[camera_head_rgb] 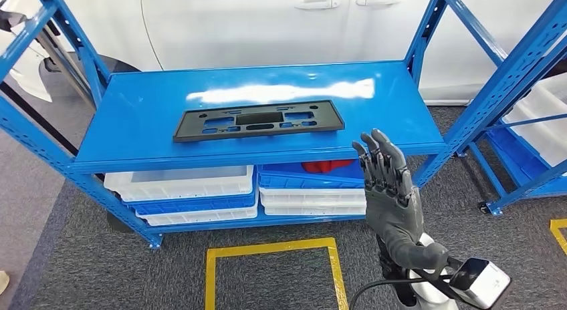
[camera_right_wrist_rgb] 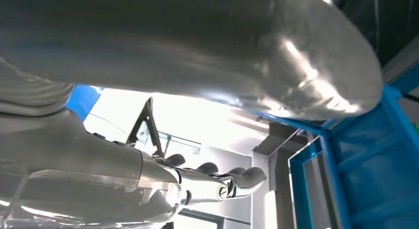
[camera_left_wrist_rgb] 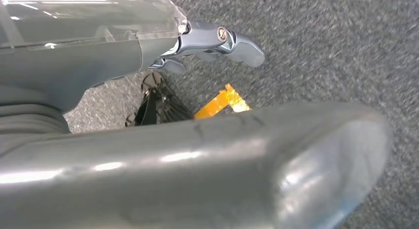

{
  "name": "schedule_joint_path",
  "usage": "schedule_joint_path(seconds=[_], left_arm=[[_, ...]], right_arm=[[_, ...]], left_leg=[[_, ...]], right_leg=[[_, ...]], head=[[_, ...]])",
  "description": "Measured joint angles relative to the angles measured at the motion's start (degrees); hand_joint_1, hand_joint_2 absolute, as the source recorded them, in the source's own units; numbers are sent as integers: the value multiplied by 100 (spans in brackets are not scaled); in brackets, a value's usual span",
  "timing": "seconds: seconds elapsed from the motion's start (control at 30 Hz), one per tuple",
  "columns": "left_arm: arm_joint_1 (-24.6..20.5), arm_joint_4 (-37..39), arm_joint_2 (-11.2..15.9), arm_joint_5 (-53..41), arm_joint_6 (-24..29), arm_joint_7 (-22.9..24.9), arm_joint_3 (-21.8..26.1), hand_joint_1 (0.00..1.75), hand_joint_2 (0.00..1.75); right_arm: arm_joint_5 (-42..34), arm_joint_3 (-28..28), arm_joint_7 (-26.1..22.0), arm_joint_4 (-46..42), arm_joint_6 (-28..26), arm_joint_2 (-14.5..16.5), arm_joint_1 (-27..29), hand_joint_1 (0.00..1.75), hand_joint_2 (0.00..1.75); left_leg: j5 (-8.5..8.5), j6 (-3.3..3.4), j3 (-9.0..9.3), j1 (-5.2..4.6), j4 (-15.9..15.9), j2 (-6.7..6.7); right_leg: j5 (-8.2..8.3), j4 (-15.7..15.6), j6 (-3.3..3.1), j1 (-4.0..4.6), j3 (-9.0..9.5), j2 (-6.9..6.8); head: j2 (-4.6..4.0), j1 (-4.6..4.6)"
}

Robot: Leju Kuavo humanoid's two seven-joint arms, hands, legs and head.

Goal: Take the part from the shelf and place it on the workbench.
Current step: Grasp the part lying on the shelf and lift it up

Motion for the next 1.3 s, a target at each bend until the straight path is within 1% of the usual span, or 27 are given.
schedule_joint_path(seconds=[0.07, 0.1, 0.17, 0.2, 0.23, 0.27, 0.33, 0.37, 0.4, 0.5, 0.57, 0.6, 0.67, 0.7, 0.73, 0.77, 0.83, 0.87, 0.9, 1.0, 1.07, 1.1, 1.13, 1.2, 1.23, 1.27, 1.3], left_arm=[[-8, 2, -2, -1, -36, -21, -1, 0, 0], [-10, 2, 0, -2, -50, -26, -1, 0, 0], [-11, 3, 1, -2, -67, -21, -1, 0, 0], [-8, 4, 1, -2, -72, -15, -1, 0, 0], [-3, 7, 0, -2, -76, -10, -1, 0, 0], [1, 10, 1, -2, -79, -5, 0, 0, 0], [-3, 14, 5, -2, -81, -6, 1, 0, 0], [-15, 15, 7, -7, -83, -8, 3, 0, 0], [-30, 17, 8, -10, -87, -9, 5, 0, 0], [-60, 20, 10, -14, -115, -10, 26, 0, 0], [-57, 20, 10, -6, -130, -9, 47, 0, 0], [-57, 20, 10, -4, -133, -8, 57, 0, 0], [-54, 20, 10, -4, -133, -8, 80, 0, 0], [-51, 20, 10, -4, -133, -8, 88, 0, 0], [-48, 20, 10, -4, -133, -8, 93, 0, 0], [-45, 20, 10, -4, -133, -8, 96, 0, 0], [-35, 20, 9, -3, -135, -10, 99, 0, 0], [-30, 20, 9, -3, -138, -13, 103, 0, 0], [-25, 20, 9, -2, -142, -19, 106, 0, 0], [-32, 20, 9, -2, -161, -39, 119, 0, 0], [-46, 20, 8, -2, -168, -52, 128, 0, 0], [-51, 20, 8, -3, -170, -57, 133, 0, 0], [-51, 20, 8, -4, -171, -63, 137, 0, 0], [-36, 21, 7, -6, -173, -74, 147, 0, 0], [-23, 21, 6, -7, -174, -80, 154, 0, 0], [-11, 22, 5, -7, -176, -87, 162, 0, 0], [-1, 22, 4, -7, -178, -93, 173, 0, 0]], right_arm=[[-74, -6, -1, 10, 69, 2, 20, 0, 0], [-85, -10, -1, 14, 94, 3, 32, 0, 0], [-63, -21, -1, 35, 125, 4, 69, 0, 0], [-32, -26, -1, 50, 127, 4, 94, 0, 0], [12, -30, -1, 67, 115, 4, 113, 0, 0], [64, -31, -1, 84, 88, 4, 126, 0, 0], [161, -32, -1, 109, 28, 4, 133, 0, 0], [195, -32, -1, 122, 6, 4, 130, 0, 0], [219, -33, -1, 137, -14, 4, 129, 0, 0], [251, -28, 1, 205, -84, 3, 116, 0, 0], [256, -24, 0, 252, -106, 0, 83, 0, 0], [263, -20, -1, 276, -109, -1, 65, 0, 0], [284, 0, -1, 336, -110, -2, 47, 0, 0], [293, 10, -1, 368, -110, -2, 48, 0, 0], [300, 19, -1, 398, -110, -2, 49, 0, 0], [307, 26, -1, 423, -110, -3, 50, 0, 0], [324, 38, -1, 455, -110, -7, 50, 0, 0], [339, 53, -1, 471, -110, -13, 50, 0, 0], [356, 80, 0, 487, -110, -19, 50, 0, 0], [475, 216, 0, 558, -112, -35, 33, 0, 0], [566, 332, -1, 627, -115, -45, -4, 0, 0], [596, 392, -1, 666, -117, -46, -25, 0, 0], [618, 454, -2, 708, -120, -46, -40, 0, 0], [640, 566, -1, 792, -132, -48, -51, 0, 0], [644, 618, -1, 831, -143, -49, -50, 0, 0], [647, 669, 0, 865, -155, -52, -51, 0, 0], [650, 717, -1, 894, -167, -56, -53, 0, 0]], left_leg=[[-142, -58, -64, 8, 248, 17], [-272, -83, -218, 25, 557, 13], [-532, -137, -695, 52, 1358, 10], [-543, -161, -893, 70, 1610, 11], [-433, -180, -1004, 89, 1665, 11], [-206, -192, -1000, 106, 1486, 12], [365, -193, -796, 128, 743, 8], [525, -174, -677, 124, 413, -4], [579, -141, -608, 113, 216, -18], [471, -19, -559, 97, 106, -46], [447, 49, -501, 118, 51, -39], [431, 80, -470, 123, 33, -31], [379, 120, -419, 115, 31, -16], [348, 126, -387, 112, 32, -11], [314, 125, -346, 110, 33, -10], [274, 117, -290, 110, 33, -10], [183, 85, -173, 109, 33, -10], [135, 55, -129, 97, 44, -11], [99, 23, -110, 87, 48, -10], [30, -80, -76, 72, 19, 20], [-72, -142, -89, 82, 161, 33], [-186, -167, -190, 87, 397, 31], [-331, -183, -371, 90, 747, 28], [-564, -200, -840, 90, 1500, 27], [-544, -198, -1000, 90, 1687, 27], [-399, -185, -1058, 88, 1655, 27], [-144, -158, -1002, 83, 1390, 25]], right_leg=[[-21, -76, -58, -39, 104, 43], [-40, -97, -82, -48, 157, 60], [-102, -102, -107, -49, 232, 115], [-138, -101, -105, -50, 271, 151], [-176, -100, -100, -52, 317, 182], [-219, -99, -92, -55, 375, 212], [-319, -94, -63, -63, 503, 248], [-369, -80, -31, -52, 542, 267], [-405, -71, 4, -50, 556, 278], [-466, -76, 108, -48, 551, 268], [-583, 114, 170, -50, 487, 149], [-710, 392, 193, -58, 345, 80], [-979, 1168, 222, -71, -124, 11], [-1026, 1478, 230, -77, -345, 6], [-959, 1597, 233, -81, -477, 3], [-767, 1484, 229, -84, -498, -4], [-236, 793, 196, -81, -290, -41], [-57, 439, 173, -65, -160, -64], [17, 219, 146, -51, -81, -78], [-46, 75, 47, -26, -25, -49], [-75, 25, -31, -40, 45, -31], [-91, 5, -67, -49, 85, -29], [-114, -3, -94, -47, 119, -29], [-170, -1, -124, -30, 174, -18], [-202, 1, -129, -20, 211, -7], [-238, 2, -131, -10, 259, 5], [-278, 3, -130, -1, 319, 16]], head=[[0, -1], [0, -1], [0, -2], [0, -2], [0, -2], [0, -2], [0, -2], [0, -1], [0, -1], [0, 0], [0, 1], [0, 1], [0, 1], [0, 1], [0, 1], [0, 1], [0, 1], [0, 1], [0, 0], [0, -1], [0, 0], [0, 0], [0, 1], [0, 1], [0, 0], [0, 0], [0, 0]])
